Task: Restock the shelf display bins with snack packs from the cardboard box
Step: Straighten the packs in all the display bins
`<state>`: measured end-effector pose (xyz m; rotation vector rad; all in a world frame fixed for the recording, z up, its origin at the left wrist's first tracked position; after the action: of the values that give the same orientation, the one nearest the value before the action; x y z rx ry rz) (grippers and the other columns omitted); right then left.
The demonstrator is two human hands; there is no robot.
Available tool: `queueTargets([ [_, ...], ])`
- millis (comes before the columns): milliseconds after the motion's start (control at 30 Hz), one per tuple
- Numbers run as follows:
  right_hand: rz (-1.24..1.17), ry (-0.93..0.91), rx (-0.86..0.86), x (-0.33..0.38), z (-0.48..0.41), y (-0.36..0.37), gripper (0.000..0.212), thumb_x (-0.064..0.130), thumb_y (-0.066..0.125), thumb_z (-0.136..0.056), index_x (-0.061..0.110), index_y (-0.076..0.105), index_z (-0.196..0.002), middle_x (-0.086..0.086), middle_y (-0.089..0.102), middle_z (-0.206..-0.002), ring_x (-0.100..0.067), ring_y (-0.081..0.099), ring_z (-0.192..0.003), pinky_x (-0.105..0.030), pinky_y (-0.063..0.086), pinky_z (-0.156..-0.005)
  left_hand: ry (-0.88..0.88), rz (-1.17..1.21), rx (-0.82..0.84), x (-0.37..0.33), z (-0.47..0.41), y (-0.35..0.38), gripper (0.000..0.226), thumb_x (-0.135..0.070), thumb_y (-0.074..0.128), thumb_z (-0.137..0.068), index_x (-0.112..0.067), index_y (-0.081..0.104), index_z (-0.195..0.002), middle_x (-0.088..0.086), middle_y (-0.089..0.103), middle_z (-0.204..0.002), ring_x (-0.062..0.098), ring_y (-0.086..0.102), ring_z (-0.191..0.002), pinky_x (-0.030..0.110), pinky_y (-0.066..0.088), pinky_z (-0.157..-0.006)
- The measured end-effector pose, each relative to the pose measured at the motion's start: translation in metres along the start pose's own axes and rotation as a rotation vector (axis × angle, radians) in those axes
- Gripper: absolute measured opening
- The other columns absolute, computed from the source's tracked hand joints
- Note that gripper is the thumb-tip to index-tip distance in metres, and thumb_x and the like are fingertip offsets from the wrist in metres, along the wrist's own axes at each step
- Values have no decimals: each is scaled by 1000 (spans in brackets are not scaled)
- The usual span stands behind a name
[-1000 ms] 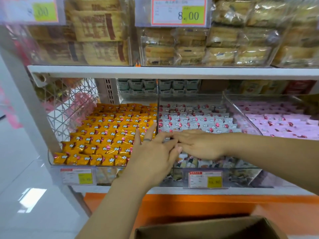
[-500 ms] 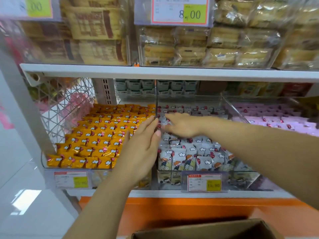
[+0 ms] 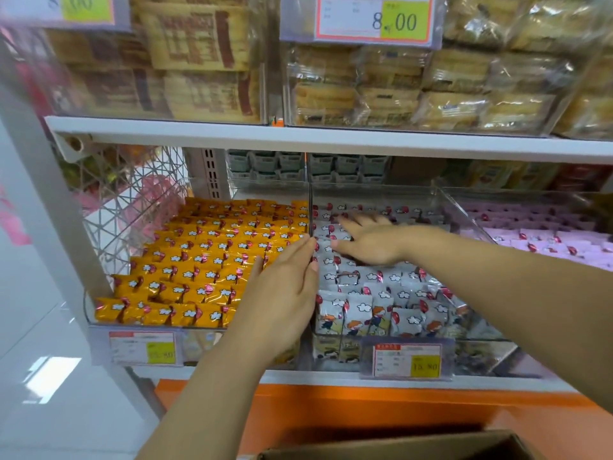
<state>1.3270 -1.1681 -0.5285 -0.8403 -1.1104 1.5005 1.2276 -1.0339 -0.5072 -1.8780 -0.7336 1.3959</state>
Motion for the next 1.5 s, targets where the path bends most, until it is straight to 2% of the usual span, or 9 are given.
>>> queueTargets([
  [100, -2, 116, 17, -15, -9, 17, 75, 69, 20, -92, 32, -8, -151, 2, -13, -160, -32, -12, -146, -56, 0, -117, -5, -5, 2, 0, 0, 0, 47, -32, 24, -104, -28, 21, -151, -17, 16, -157, -1, 9, -144, 35, -4, -120],
  [300, -38, 3, 48, -15, -1, 1, 69, 62, 19, -96, 26, 4, -153, -2, -1, -161, -26, -1, -147, -48, 1, -119, -17, 34, 12, 0, 2, 1, 47, -31, 25, -104, -27, 21, -151, -14, 17, -157, 0, 10, -144, 40, 1, -121],
  [467, 3, 177, -71, -50, -15, -4, 85, 81, 14, -82, 36, -9, -150, 1, -16, -159, -30, -15, -145, -57, -4, -116, -8, 63, 3, 0, 2, 1, 47, -31, 26, -104, -26, 23, -151, -12, 19, -157, 2, 12, -145, 41, 7, -121],
  [567, -71, 223, 6, -58, -15, 6, 83, 78, 15, -85, 34, -6, -151, -3, -5, -160, -29, -4, -147, -50, -2, -117, 1, 76, 1, 2, -1, 0, 47, -31, 27, -104, -25, 24, -150, -12, 21, -157, 3, 14, -145, 41, 10, -120],
  [800, -115, 181, 32, -52, -12, -5, 90, 79, 20, -82, 23, 17, -152, -7, 18, -158, -29, 22, -144, -47, 16, -115, 8, 100, 3, 4, -2, -1, 46, -29, 28, -104, -23, 29, -149, -9, 24, -156, 7, 17, -145, 42, 12, -120],
  [900, -90, 89, -143, -26, -21, -18, 81, 74, 23, -87, 28, 8, -152, -3, 8, -160, -28, 17, -145, -45, 16, -116, 6, 108, -13, 4, -4, -2, 45, -28, 29, -104, -22, 31, -148, -8, 26, -156, 8, 20, -144, 41, 13, -120],
  [1200, 1, -95, -104, 8, -24, -12, 61, 55, 24, -99, 20, 27, -149, -5, 28, -155, -24, 29, -140, -34, 25, -111, 14, 98, -28, 2, -4, -4, 44, -27, 30, -104, -22, 32, -148, -8, 27, -156, 8, 22, -143, 41, 15, -119],
  [1333, -156, 60, -16, -37, -18, -15, 66, 57, 23, -97, 16, 25, -149, -12, 38, -149, -28, 41, -132, -41, 28, -113, 13, 92, -27, 1, -4, -4, 45, -28, 29, -104, -22, 31, -148, -8, 26, -156, 8, 20, -143, 40, 15, -119],
  [1500, -70, 254, 134, -79, -3, 4, 85, 75, 8, -84, 22, 29, -148, -9, 21, -157, -30, 18, -145, -51, 9, -118, 10, 89, -33, 0, -5, -5, 44, -27, 29, -104, -22, 33, -148, -8, 27, -156, 8, 22, -143, 39, 15, -120],
])
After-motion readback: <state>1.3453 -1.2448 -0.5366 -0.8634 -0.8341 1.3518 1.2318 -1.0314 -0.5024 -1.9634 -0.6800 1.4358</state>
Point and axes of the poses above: each hand's wrist, its own z-axis away from the middle knuckle, its own y-axis out of the palm, x = y × z, the point moved 9 cm from there along -z, towards the middle knuckle
